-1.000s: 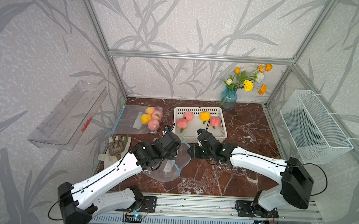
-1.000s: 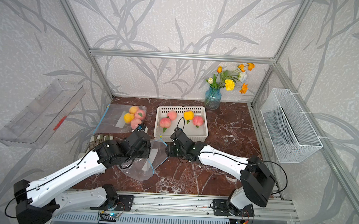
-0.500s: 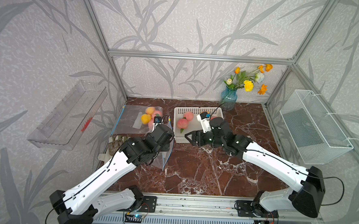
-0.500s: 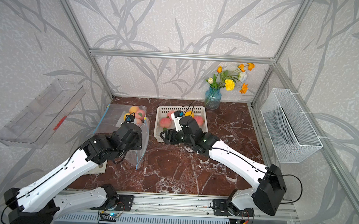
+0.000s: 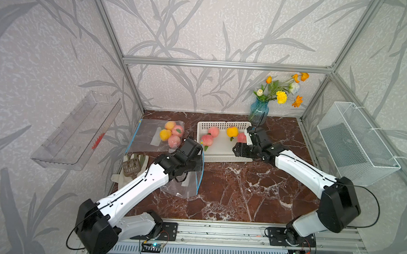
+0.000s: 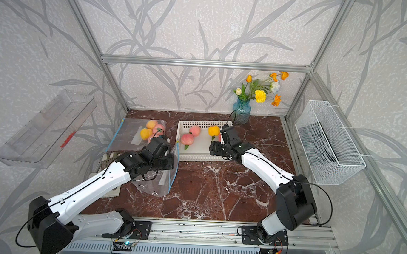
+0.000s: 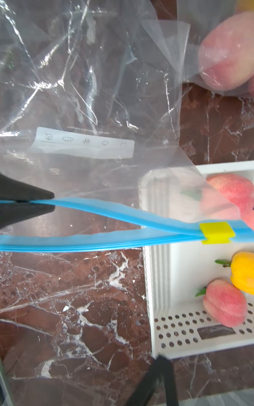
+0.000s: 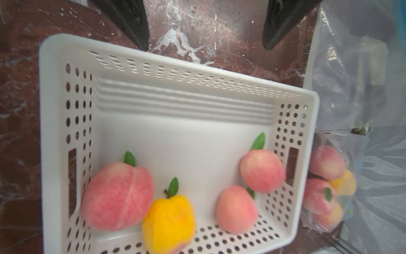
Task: Place the peach in a zip-top bag and seal the zipper
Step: Move the basket to the center of the board.
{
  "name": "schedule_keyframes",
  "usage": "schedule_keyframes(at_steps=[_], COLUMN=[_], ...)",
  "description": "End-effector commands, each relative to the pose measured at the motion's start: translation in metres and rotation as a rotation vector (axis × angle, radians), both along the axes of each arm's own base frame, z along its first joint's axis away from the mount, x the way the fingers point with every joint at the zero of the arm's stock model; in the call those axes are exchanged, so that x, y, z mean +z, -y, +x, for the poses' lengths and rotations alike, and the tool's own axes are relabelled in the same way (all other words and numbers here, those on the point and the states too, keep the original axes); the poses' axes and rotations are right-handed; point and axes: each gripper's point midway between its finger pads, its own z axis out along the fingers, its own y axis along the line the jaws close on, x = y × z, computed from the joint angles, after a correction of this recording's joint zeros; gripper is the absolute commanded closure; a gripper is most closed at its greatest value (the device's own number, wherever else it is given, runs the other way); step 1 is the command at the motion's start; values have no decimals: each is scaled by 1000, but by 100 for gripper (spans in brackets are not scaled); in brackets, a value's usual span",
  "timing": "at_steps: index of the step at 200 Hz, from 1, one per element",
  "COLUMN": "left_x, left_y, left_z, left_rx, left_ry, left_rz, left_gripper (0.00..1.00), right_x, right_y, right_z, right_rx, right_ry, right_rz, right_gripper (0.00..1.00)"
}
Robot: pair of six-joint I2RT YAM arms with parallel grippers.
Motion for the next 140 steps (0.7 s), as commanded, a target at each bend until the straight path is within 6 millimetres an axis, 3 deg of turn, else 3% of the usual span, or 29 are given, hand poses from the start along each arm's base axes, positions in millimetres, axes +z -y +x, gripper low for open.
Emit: schedule_keyframes(at_steps=[1,23,32,63,140], left_x=[-2,-6,-6,-4,-11], left_y=[15,17,16,12,10], left_z=[7,8,9,8,6], left_rx=[-23,-24,-22,-15,-13], left_ry=[0,-11,-11,-2,-21], left_rz=[-73,-73,-71,-64,-66], left_gripper=[100,100,100,100,100], right_x=[-8,-23,-40,-57,-56], right_y=[9,17,21,41,147], right_z=[13,22,24,26,15], right_rx=[-14,-27,-36,-72,-303], right_ry=[-26,-78,-119,-168,-176], right_rz=[-47,-68,-89,-126,-253], right_gripper=[20,20,20,21,21])
